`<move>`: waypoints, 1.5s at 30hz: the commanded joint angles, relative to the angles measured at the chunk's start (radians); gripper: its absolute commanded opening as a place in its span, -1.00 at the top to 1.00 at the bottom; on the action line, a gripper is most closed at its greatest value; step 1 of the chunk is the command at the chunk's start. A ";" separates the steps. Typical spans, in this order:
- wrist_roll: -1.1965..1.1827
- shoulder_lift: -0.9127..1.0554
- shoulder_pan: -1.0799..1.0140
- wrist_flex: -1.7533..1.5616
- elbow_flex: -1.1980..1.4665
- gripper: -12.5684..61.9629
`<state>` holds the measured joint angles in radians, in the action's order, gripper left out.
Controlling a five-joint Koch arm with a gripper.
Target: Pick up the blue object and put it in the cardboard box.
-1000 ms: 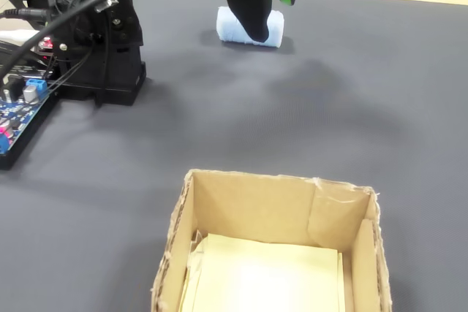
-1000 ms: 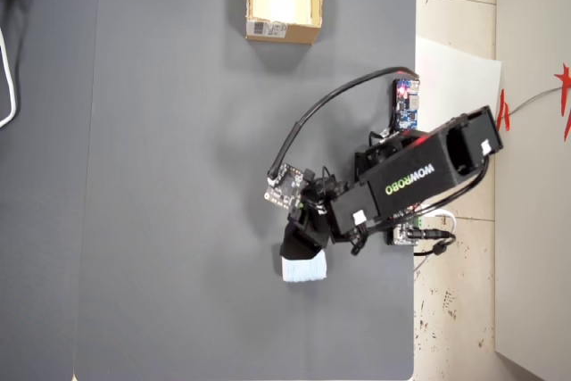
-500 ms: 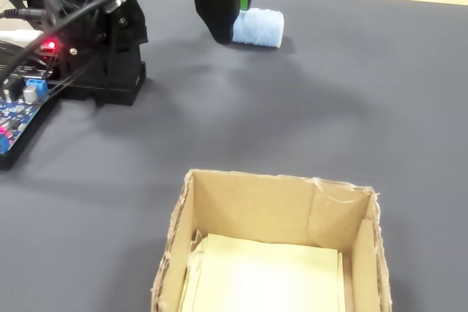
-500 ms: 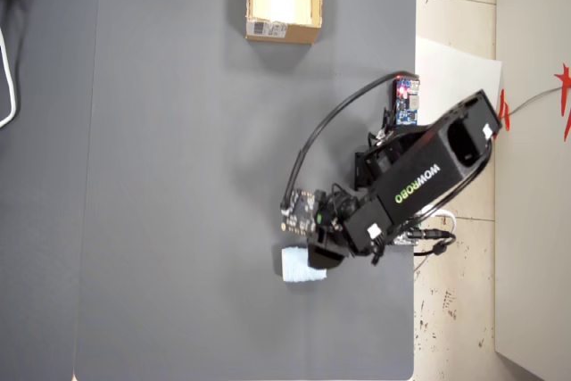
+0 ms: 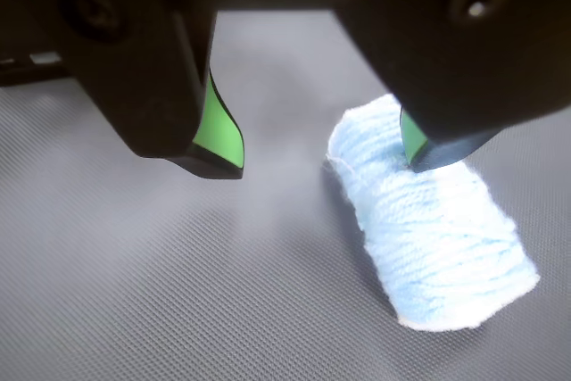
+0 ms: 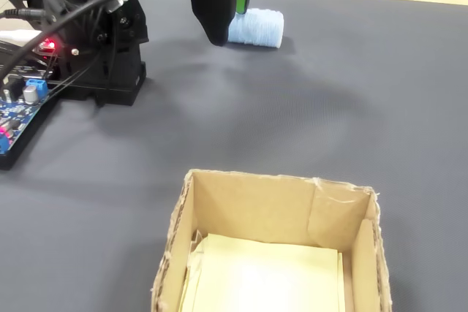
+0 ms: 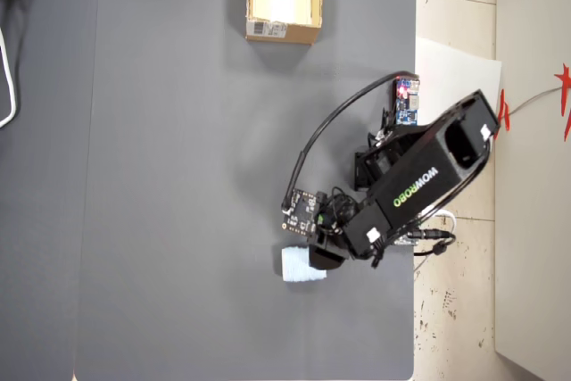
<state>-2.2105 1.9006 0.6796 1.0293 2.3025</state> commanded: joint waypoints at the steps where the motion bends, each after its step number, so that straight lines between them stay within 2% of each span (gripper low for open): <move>1: 0.002 -0.006 -0.006 -0.044 -0.008 -0.24; 15: 0.018 -0.092 -0.032 -0.316 0.109 -0.24; 31: 0.055 0.038 -0.137 -0.247 0.031 -0.24; 45: 0.055 0.075 -0.078 -0.141 -0.077 -0.24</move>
<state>-2.1476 1.9528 0.5844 0.8897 2.3040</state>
